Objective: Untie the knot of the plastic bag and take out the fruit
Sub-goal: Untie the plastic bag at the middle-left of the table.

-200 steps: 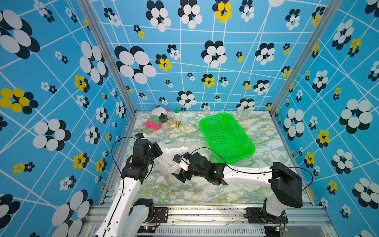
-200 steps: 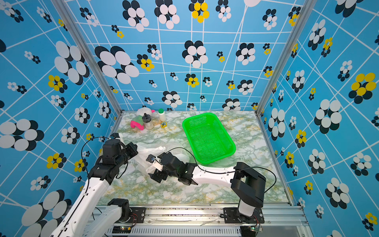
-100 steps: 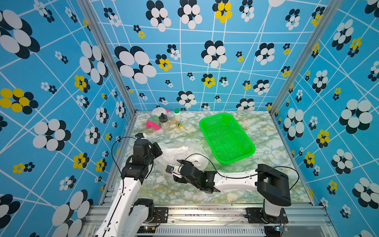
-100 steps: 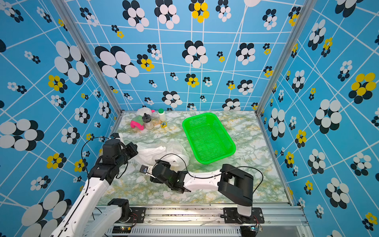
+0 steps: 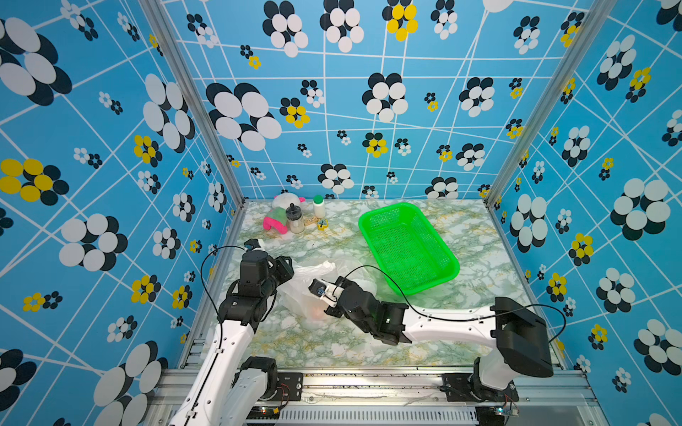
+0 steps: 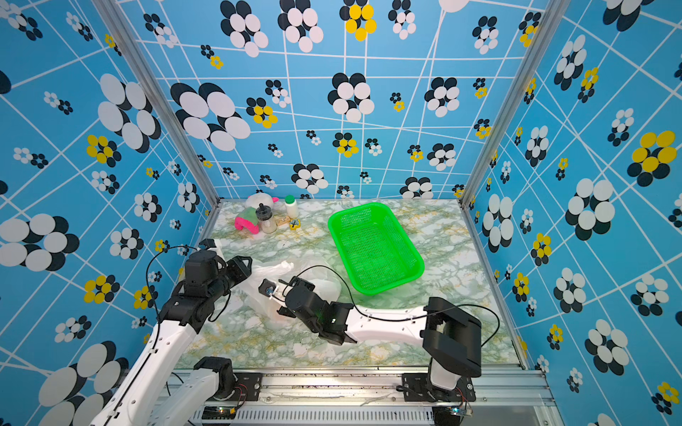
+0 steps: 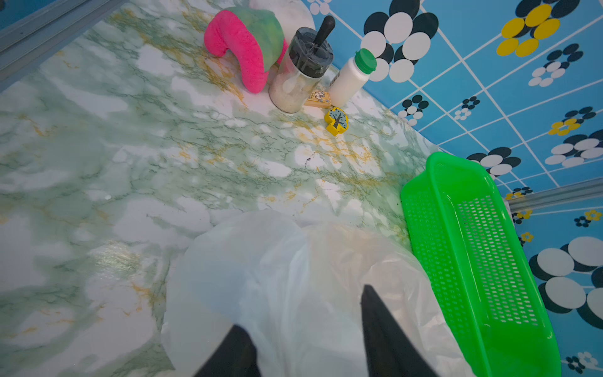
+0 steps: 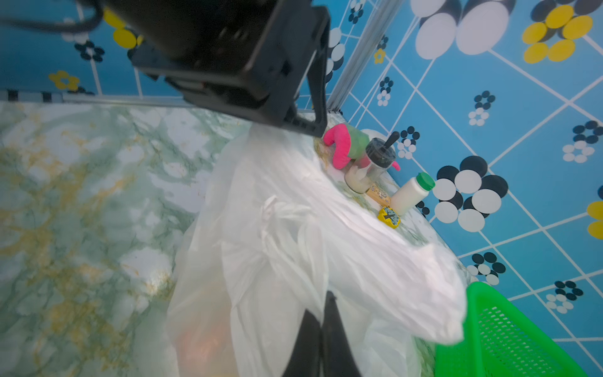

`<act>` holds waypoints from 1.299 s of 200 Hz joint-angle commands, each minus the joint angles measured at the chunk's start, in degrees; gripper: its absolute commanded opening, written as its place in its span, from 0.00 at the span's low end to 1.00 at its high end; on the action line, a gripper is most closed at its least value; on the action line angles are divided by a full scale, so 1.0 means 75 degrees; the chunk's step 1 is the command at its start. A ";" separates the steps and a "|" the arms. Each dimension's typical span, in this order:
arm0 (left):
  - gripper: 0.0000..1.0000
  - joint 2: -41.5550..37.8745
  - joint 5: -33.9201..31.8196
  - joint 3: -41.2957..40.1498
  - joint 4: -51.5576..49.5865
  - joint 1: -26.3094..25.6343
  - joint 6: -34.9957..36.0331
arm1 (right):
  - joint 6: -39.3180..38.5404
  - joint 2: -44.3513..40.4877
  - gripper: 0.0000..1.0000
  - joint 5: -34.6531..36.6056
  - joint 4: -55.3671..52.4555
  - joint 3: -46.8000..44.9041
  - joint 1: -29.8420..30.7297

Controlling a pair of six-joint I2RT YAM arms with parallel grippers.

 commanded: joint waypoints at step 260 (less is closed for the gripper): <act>0.99 0.0615 -0.5618 0.1666 -0.0697 -0.6773 0.2732 | 0.4247 -0.1502 0.00 0.0378 0.0423 -0.0571 -0.0973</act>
